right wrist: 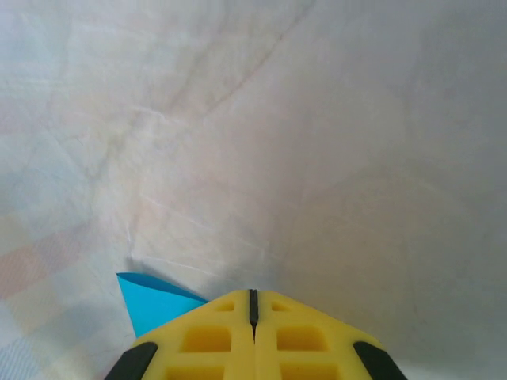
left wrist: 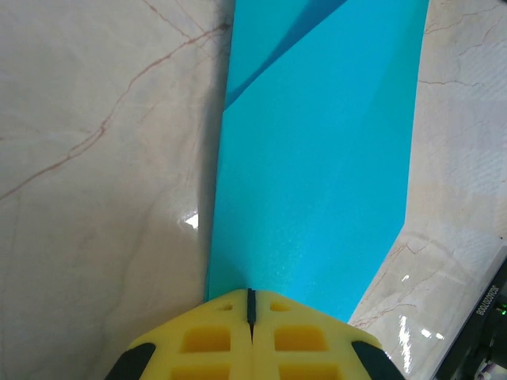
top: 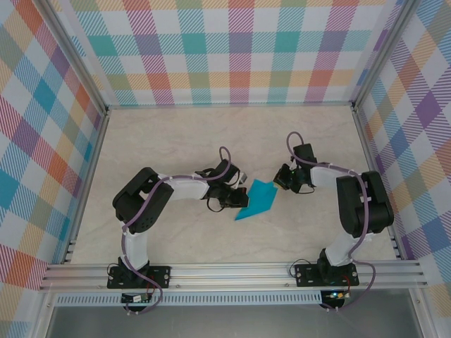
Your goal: Fold a paper plane with a square sheet of paper (pick it up from the middle)
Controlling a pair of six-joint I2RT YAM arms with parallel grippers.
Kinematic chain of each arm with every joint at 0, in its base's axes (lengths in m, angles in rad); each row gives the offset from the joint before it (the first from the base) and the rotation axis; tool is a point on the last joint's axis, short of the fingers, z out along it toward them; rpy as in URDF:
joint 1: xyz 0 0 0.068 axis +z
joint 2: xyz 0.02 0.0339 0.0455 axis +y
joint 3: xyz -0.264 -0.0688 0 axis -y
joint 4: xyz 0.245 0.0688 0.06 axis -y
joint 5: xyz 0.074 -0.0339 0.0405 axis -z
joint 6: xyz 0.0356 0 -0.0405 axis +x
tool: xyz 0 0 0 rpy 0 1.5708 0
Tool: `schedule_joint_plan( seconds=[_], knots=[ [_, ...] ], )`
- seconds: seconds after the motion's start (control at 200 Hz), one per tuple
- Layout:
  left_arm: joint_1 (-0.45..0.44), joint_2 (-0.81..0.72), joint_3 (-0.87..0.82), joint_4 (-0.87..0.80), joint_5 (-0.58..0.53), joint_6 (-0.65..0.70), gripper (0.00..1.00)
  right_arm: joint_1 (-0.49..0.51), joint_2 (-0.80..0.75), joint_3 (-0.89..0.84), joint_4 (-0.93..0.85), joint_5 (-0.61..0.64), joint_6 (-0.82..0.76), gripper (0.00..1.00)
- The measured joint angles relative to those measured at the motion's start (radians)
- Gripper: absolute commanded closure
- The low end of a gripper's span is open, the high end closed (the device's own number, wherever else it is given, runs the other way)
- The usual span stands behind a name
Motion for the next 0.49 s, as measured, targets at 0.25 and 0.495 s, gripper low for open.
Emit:
schedule_joint_plan(
  seconds=[0.25,0.495],
  knots=[
    [0.000,0.001,0.005,-0.005,0.004,0.000,1.00,0.092,-0.109,-0.081,0.092,-0.074,0.037,1.00],
    [0.000,0.001,0.005,-0.005,0.006,0.000,1.00,0.220,-0.060,-0.117,0.144,-0.153,0.095,1.00]
  ],
)
